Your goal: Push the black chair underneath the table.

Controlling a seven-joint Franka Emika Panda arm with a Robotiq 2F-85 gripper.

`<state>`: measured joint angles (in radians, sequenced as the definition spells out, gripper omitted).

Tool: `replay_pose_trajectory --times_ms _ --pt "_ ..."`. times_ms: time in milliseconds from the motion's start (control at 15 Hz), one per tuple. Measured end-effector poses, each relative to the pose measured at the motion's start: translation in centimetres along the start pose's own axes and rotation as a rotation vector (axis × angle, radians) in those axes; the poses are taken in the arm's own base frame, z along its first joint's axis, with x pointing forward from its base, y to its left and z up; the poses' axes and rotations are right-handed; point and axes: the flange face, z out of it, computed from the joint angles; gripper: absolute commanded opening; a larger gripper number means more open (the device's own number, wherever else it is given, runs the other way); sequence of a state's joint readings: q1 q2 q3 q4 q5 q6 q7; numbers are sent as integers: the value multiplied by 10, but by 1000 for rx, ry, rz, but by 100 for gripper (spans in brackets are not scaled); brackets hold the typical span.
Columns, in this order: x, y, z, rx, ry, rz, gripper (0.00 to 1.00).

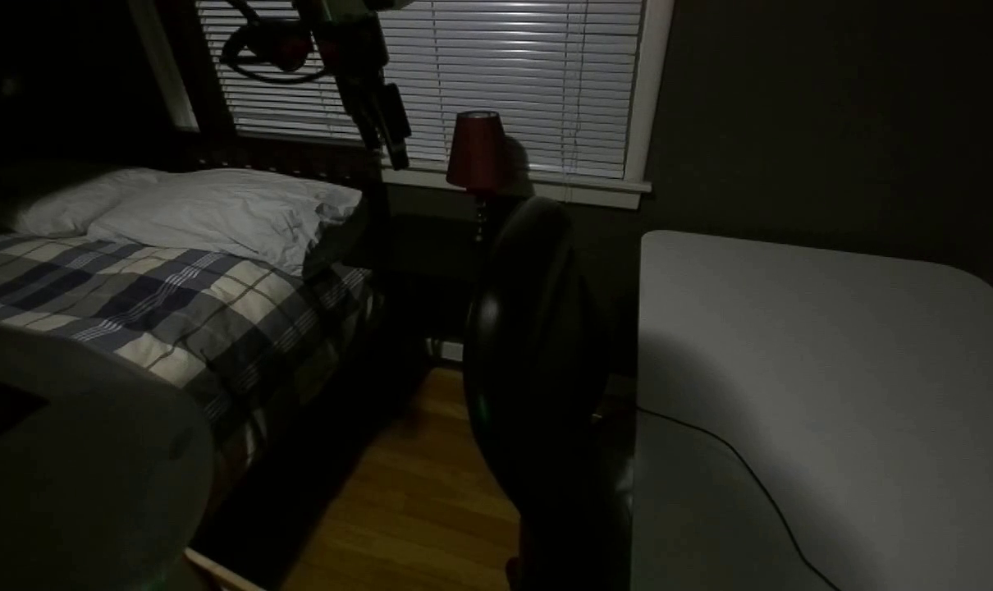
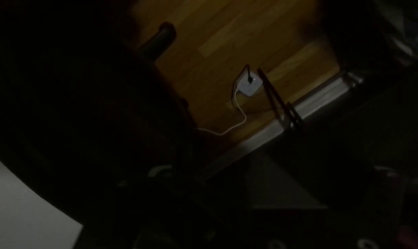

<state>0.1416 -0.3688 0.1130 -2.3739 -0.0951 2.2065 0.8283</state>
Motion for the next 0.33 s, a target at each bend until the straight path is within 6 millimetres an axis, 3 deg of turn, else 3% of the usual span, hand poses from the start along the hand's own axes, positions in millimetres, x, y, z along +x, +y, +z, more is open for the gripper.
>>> replay_pose_trajectory --times_ms 333 --pt "-1 13 -4 6 -60 -106 100"
